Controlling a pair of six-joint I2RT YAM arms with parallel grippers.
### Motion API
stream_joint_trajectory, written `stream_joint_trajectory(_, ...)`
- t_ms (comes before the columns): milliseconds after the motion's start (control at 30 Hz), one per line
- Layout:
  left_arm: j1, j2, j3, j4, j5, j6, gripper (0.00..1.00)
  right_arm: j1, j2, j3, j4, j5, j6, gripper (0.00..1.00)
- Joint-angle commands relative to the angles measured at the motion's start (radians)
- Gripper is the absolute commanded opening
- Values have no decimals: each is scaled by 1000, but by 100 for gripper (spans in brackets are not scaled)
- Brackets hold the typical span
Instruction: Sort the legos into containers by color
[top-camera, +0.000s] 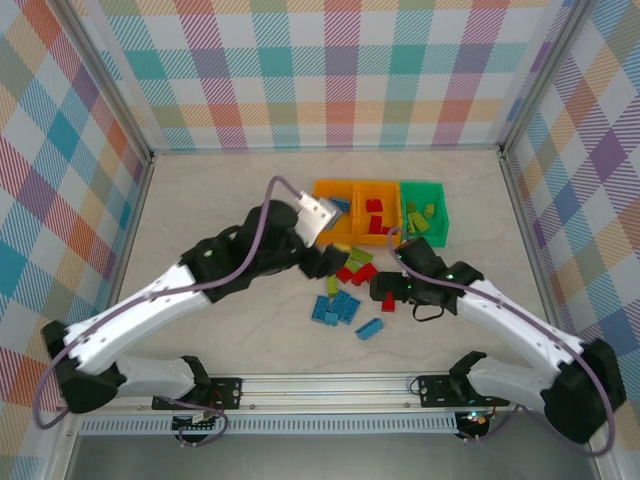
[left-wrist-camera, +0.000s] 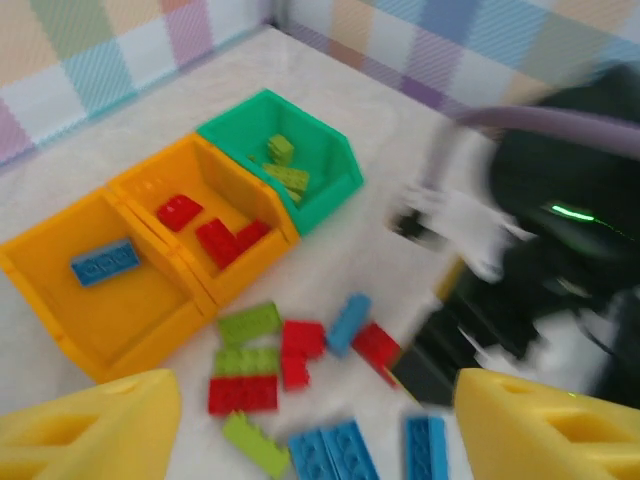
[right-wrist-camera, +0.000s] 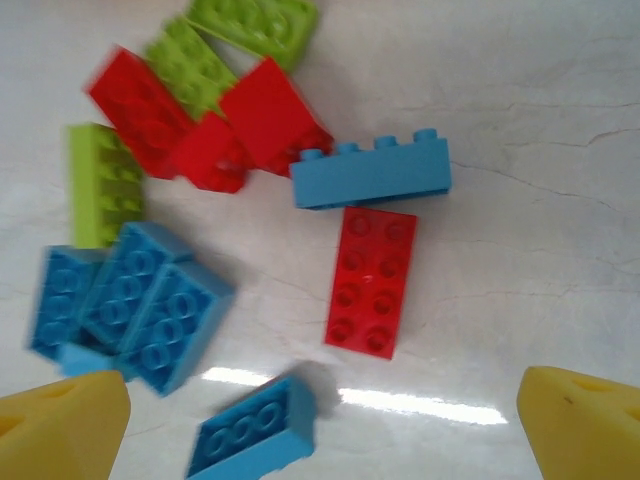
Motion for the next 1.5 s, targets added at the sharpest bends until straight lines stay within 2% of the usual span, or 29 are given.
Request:
stream_joint_trajectory(0,-28,-115,-85,-230,79,260,90,-29,100,44,55,41,-118,100)
stream_joint_trajectory(33,-31,-151,-113,-260,101,286,97,-39,134,52,68,33,-134,100)
stream_joint_trajectory(67,-34,-172,-132,-288,126,312,100,-46,158,59,81,30,-147,100)
stream_joint_trajectory(200,-40,-249,-242,-339,275,475,100,-54,218,57,163,1,-183,100)
stream_joint_trajectory(300,-43,-294,-331,-300,373,594,100,-72,263,53,217,-33,-198,100)
stream_joint_trajectory(433,-43,-328,-390,-234,419,636,100,-85,319,65,250,-62,-208,97)
stream_joint_trajectory(567,-43,-321,-420,-233,388,629,100,-90,357,54,288,-64,-202,88)
stream_joint_trajectory(767,-43,-320,-462,-187,312,610,100,-95,416,69,296,-38,-216,80)
stream_joint_trajectory(933,-43,-357,-495,-156,288,621,100,-100,433,73,296,-25,-221,68)
stream_joint_trajectory(1067,-43,-390,-518,-130,271,631,100,-100,390,69,273,-3,-205,56)
stream_joint_trajectory(1167,-43,-417,-535,-83,243,630,100,-98,293,72,250,17,-184,54)
stream_joint_trajectory(1300,-36,-486,-563,50,113,587,100,-70,182,138,263,20,-154,52)
stream_joint_trajectory(1367,-24,-515,-573,104,77,548,100,-46,190,198,299,10,-162,52)
stream_joint_trajectory(1467,-9,-545,-580,156,33,494,100,-30,283,313,363,-32,-192,52)
